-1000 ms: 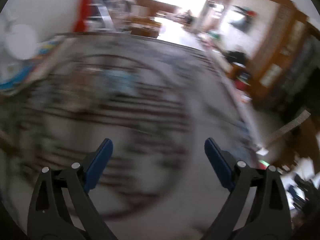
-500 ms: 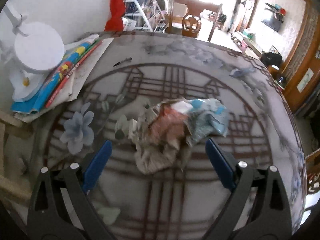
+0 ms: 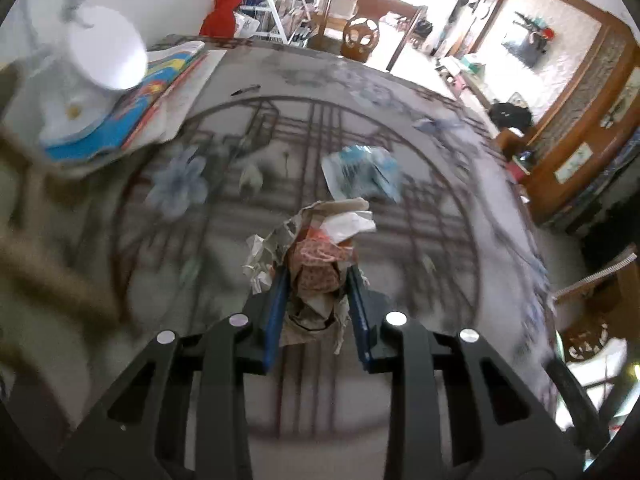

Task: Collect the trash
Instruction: 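Grasp the crumpled paper pile with the left tool, then grasp the blue-and-white wrapper with the right tool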

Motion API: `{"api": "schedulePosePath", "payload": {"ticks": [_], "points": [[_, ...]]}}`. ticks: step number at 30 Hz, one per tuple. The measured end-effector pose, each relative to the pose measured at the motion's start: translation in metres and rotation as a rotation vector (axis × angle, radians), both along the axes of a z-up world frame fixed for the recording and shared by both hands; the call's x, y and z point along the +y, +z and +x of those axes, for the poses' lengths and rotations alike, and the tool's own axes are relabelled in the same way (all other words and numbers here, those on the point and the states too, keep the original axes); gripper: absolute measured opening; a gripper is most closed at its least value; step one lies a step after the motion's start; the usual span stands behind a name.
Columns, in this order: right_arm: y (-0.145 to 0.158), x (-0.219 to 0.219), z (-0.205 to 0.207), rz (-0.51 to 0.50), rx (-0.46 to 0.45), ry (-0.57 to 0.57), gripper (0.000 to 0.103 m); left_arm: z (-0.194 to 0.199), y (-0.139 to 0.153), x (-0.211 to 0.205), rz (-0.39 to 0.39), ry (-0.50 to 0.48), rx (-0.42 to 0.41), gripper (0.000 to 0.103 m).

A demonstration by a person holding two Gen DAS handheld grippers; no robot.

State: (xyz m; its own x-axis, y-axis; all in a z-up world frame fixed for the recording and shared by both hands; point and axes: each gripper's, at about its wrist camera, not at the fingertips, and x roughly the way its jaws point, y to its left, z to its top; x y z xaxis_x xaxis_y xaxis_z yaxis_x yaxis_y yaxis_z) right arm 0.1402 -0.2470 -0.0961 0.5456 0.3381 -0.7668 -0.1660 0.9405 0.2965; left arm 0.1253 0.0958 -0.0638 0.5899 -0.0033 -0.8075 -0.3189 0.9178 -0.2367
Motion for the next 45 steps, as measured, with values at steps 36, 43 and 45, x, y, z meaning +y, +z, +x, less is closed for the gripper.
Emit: {"api": "schedulePosePath", "payload": {"ticks": [36, 43, 45], "points": [[-0.051, 0.301, 0.168, -0.223, 0.038, 0.175, 0.067, -0.057, 0.034, 0.031, -0.211, 0.067, -0.215, 0.031], [-0.042, 0.272, 0.156, -0.185, 0.019, 0.205, 0.039, -0.058, 0.034, 0.029, -0.199, 0.058, -0.207, 0.031], [-0.031, 0.258, 0.144, -0.150, 0.014, 0.211, 0.038, -0.056, 0.034, 0.026, -0.191, 0.053, -0.204, 0.031]]}}
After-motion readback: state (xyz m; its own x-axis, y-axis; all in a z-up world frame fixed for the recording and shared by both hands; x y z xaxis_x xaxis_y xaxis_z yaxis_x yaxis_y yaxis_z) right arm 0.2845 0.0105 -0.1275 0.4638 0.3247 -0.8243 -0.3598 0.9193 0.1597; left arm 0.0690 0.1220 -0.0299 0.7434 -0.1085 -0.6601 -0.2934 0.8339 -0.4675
